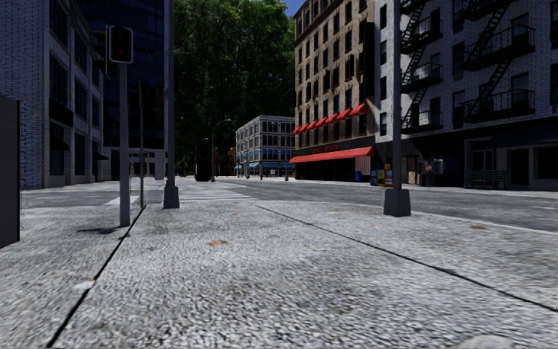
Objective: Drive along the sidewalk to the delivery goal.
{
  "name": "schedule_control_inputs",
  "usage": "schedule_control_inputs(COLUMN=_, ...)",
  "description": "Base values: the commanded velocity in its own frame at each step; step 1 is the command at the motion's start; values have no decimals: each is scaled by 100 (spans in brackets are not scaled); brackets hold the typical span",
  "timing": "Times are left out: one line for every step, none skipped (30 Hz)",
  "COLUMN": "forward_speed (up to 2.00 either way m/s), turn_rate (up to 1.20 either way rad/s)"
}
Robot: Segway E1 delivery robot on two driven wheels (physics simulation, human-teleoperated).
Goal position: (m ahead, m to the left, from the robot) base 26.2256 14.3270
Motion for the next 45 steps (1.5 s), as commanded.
schedule_control_inputs(forward_speed=155, turn_rate=0)
schedule_control_inputs(forward_speed=155, turn_rate=0)
schedule_control_inputs(forward_speed=155, turn_rate=0)
schedule_control_inputs(forward_speed=155, turn_rate=0)
schedule_control_inputs(forward_speed=155, turn_rate=0)
schedule_control_inputs(forward_speed=155, turn_rate=0)
schedule_control_inputs(forward_speed=155, turn_rate=0)
schedule_control_inputs(forward_speed=155, turn_rate=0)
schedule_control_inputs(forward_speed=155, turn_rate=0)
schedule_control_inputs(forward_speed=155, turn_rate=0)
schedule_control_inputs(forward_speed=155, turn_rate=0)
schedule_control_inputs(forward_speed=155, turn_rate=0)
schedule_control_inputs(forward_speed=155, turn_rate=0)
schedule_control_inputs(forward_speed=155, turn_rate=0)
schedule_control_inputs(forward_speed=155, turn_rate=0)
schedule_control_inputs(forward_speed=155, turn_rate=0)
schedule_control_inputs(forward_speed=155, turn_rate=0)
schedule_control_inputs(forward_speed=155, turn_rate=0)
schedule_control_inputs(forward_speed=155, turn_rate=0)
schedule_control_inputs(forward_speed=155, turn_rate=0)
schedule_control_inputs(forward_speed=155, turn_rate=0)
schedule_control_inputs(forward_speed=155, turn_rate=0)
schedule_control_inputs(forward_speed=155, turn_rate=0)
schedule_control_inputs(forward_speed=155, turn_rate=0)
schedule_control_inputs(forward_speed=155, turn_rate=0)
schedule_control_inputs(forward_speed=155, turn_rate=0)
schedule_control_inputs(forward_speed=155, turn_rate=0)
schedule_control_inputs(forward_speed=155, turn_rate=0)
schedule_control_inputs(forward_speed=155, turn_rate=0)
schedule_control_inputs(forward_speed=155, turn_rate=0)
schedule_control_inputs(forward_speed=155, turn_rate=0)
schedule_control_inputs(forward_speed=155, turn_rate=0)
schedule_control_inputs(forward_speed=155, turn_rate=0)
schedule_control_inputs(forward_speed=155, turn_rate=0)
schedule_control_inputs(forward_speed=155, turn_rate=0)
schedule_control_inputs(forward_speed=155, turn_rate=0)
schedule_control_inputs(forward_speed=155, turn_rate=0)
schedule_control_inputs(forward_speed=155, turn_rate=0)
schedule_control_inputs(forward_speed=155, turn_rate=0)
schedule_control_inputs(forward_speed=155, turn_rate=0)
schedule_control_inputs(forward_speed=155, turn_rate=0)
schedule_control_inputs(forward_speed=155, turn_rate=0)
schedule_control_inputs(forward_speed=155, turn_rate=0)
schedule_control_inputs(forward_speed=155, turn_rate=0)
schedule_control_inputs(forward_speed=155, turn_rate=0)
